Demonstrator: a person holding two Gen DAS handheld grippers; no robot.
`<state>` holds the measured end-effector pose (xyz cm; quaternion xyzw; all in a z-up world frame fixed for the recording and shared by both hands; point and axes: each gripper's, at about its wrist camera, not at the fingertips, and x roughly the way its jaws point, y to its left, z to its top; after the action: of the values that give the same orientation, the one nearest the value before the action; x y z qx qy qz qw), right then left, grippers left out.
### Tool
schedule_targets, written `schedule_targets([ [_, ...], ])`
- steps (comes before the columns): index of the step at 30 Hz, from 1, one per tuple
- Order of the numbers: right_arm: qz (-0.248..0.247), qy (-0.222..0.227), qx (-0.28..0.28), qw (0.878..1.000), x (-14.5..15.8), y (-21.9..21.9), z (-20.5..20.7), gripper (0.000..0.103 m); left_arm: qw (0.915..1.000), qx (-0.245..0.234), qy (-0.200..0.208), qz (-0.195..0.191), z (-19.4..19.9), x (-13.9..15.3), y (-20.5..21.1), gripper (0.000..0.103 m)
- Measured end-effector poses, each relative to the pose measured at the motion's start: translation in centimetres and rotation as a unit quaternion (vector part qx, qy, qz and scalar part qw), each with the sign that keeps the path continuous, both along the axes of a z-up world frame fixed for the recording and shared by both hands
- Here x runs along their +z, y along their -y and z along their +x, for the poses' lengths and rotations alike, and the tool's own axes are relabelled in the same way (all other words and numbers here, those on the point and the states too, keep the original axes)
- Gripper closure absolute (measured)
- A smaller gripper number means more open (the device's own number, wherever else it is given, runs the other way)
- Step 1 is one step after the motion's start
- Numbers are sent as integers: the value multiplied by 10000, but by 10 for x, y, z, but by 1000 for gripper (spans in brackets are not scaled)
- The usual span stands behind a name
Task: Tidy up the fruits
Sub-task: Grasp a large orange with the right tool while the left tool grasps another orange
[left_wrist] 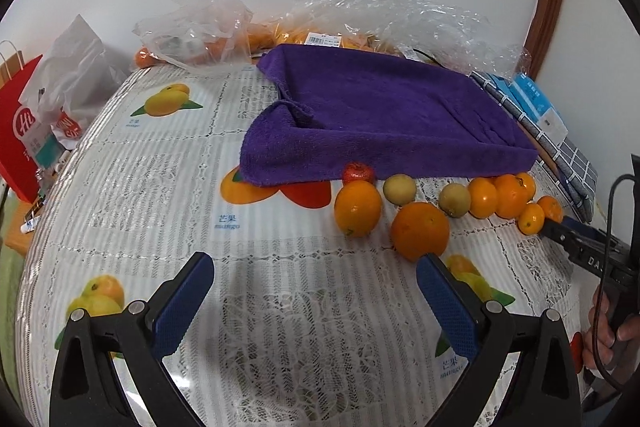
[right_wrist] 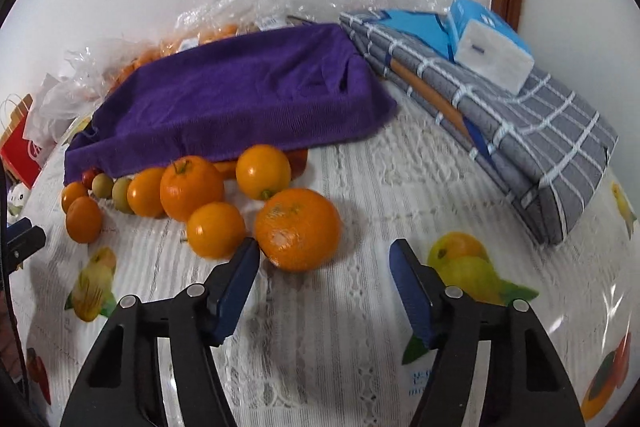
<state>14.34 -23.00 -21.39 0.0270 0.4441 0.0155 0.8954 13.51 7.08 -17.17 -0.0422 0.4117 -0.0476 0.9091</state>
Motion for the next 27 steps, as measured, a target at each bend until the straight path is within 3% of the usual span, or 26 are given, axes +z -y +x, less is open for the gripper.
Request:
schedule_targets([
  [5, -278, -34, 58, 9996, -3, -7, 9, 46, 9999, 7, -90, 94, 7, -5, 6, 15],
  [9, -132, -19, 67, 9999, -3, -5, 14, 53, 9999, 33, -123, 66, 18, -2, 3, 32],
  [10, -91, -4, 83, 9999, -3, -4, 14, 60, 9999, 45, -139, 5, 22, 0, 2, 34],
  [12, -46, 6, 122, 9999, -3, -4, 14, 60, 9998, 25, -152, -151, 30, 3, 1, 41],
  [19, 228, 52, 113, 9997, -2, 4, 12, 61, 9985, -215, -174, -477, 48, -3, 7, 44],
  [24, 256, 148, 196, 9994, 0, 2, 9, 61, 9965, -266, -270, -738, 50, -13, 6, 73],
  [27, 279, 246, 219, 9991, 3, 2, 6, 61, 9946, -305, -242, -959, 48, -13, 3, 73],
])
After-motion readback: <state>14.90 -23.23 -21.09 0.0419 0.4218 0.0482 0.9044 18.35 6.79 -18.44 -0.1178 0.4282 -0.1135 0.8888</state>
